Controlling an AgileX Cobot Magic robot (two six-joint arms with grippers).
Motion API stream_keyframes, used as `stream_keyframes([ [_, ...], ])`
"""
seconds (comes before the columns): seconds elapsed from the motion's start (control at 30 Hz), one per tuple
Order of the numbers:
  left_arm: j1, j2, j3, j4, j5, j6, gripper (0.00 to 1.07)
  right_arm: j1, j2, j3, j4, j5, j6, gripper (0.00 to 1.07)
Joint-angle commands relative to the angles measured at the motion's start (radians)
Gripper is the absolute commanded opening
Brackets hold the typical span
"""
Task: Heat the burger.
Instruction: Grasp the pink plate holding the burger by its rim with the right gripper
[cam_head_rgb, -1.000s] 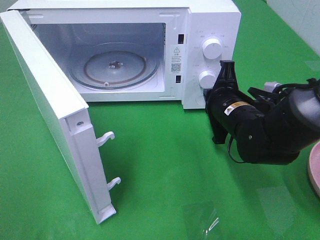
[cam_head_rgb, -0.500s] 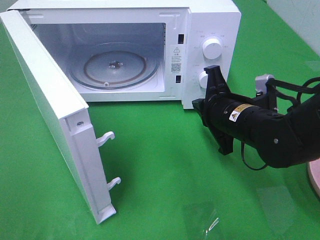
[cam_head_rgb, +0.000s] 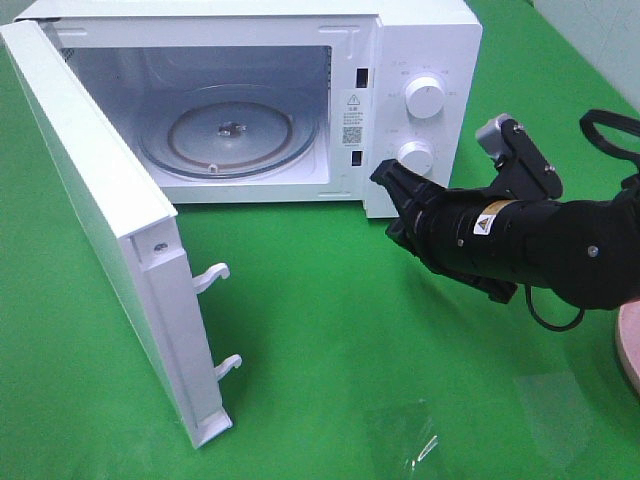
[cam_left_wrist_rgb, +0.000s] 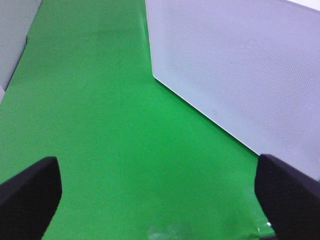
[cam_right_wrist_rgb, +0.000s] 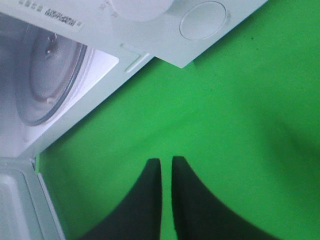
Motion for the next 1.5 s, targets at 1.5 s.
stream_keyframes([
  [1.5, -0.003, -0.005, 0.002, -0.003, 0.007, -0.002, 0.98, -0.136, -0.373, -0.226, -0.352, 1.208, -0.742, 0.23],
])
